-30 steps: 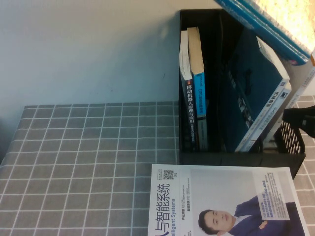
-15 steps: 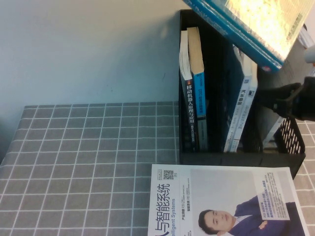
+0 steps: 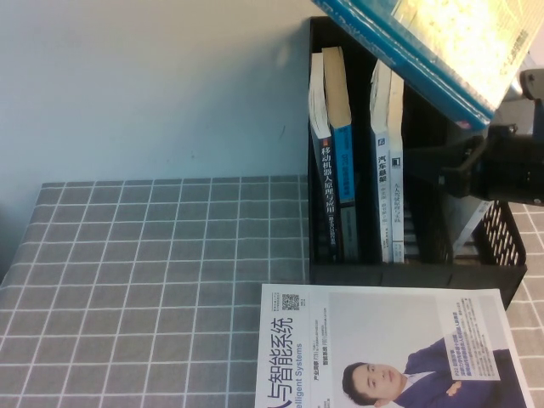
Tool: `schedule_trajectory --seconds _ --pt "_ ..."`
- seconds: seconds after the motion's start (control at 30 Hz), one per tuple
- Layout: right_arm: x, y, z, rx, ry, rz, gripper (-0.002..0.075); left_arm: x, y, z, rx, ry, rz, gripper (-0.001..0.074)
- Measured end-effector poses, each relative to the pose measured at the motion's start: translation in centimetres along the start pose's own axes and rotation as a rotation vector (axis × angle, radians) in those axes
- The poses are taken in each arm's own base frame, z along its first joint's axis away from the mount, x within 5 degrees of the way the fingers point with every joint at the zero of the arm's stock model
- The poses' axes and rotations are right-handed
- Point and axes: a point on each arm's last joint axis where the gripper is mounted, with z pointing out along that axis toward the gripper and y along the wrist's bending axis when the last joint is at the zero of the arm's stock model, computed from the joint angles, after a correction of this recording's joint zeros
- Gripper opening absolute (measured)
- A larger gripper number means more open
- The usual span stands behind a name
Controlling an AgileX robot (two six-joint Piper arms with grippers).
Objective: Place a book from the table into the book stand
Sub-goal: Place the book on the book shelf
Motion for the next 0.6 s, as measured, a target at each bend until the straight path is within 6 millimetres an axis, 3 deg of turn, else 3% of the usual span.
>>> schedule_trajectory --seconds 0.23,0.6 --pt "-0.9 -0.4 -1.0 0.140 -0.023 -0.022 -0.0003 -0.1 0.1 -0.1 -0.004 -0.002 0.001 0.0195" --pt "-5.6 -0.2 -8.6 0.356 -0.237 -0.077 -0.0003 -0.4 0.7 -0.3 -0.051 -0.032 -0.040 0.0195"
